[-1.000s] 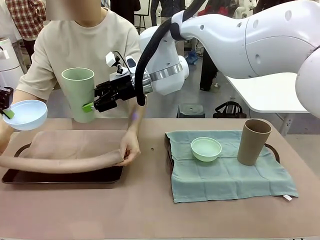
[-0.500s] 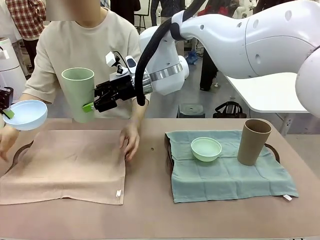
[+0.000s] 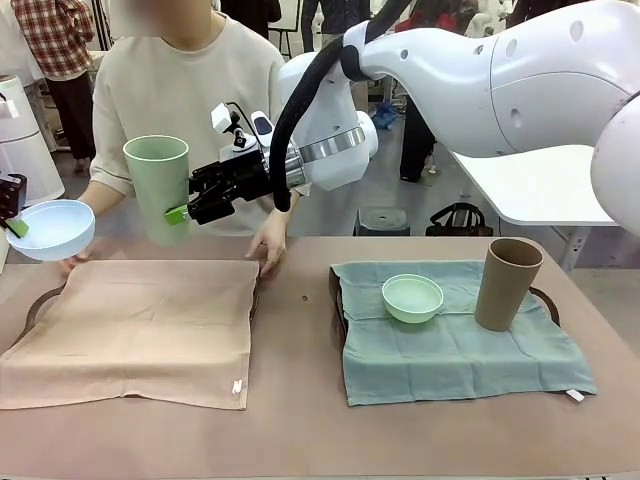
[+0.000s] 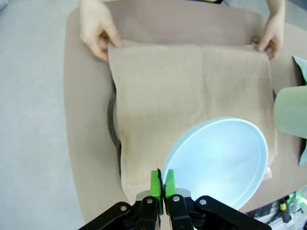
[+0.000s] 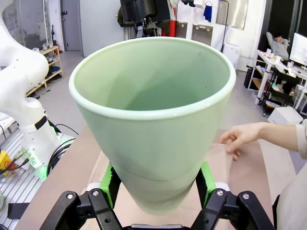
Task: Set up a tray with a mat and arrange the tableware.
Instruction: Place the Picnic Bowl and Reusable plastic cup back onto the Handle tray in front of the human's position.
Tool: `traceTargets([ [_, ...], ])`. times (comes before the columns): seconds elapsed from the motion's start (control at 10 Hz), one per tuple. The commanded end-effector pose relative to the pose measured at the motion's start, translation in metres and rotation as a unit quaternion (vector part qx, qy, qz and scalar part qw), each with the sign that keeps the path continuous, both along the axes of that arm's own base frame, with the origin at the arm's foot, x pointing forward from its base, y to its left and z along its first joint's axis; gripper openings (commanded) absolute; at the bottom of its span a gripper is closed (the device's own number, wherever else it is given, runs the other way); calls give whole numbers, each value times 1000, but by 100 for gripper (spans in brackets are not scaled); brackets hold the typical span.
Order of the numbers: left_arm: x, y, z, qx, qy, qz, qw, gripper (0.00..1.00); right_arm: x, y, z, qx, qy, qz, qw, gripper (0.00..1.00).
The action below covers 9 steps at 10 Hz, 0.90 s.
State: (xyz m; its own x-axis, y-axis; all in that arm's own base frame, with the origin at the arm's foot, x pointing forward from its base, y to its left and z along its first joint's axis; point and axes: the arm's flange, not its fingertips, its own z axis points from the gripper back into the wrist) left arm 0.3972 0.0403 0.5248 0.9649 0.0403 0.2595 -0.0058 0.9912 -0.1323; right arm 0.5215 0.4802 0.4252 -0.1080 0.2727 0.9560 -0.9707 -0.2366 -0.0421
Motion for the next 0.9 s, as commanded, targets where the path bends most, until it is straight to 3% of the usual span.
traceTargets([
  [0.0, 0, -1, 0, 1, 0, -1, 1000, 0, -2, -1, 3, 3, 1, 2, 1000, 20],
  [0.8, 0, -1, 0, 1, 0, -1, 1000, 0, -2, -1, 3, 3, 1, 2, 1000, 20],
])
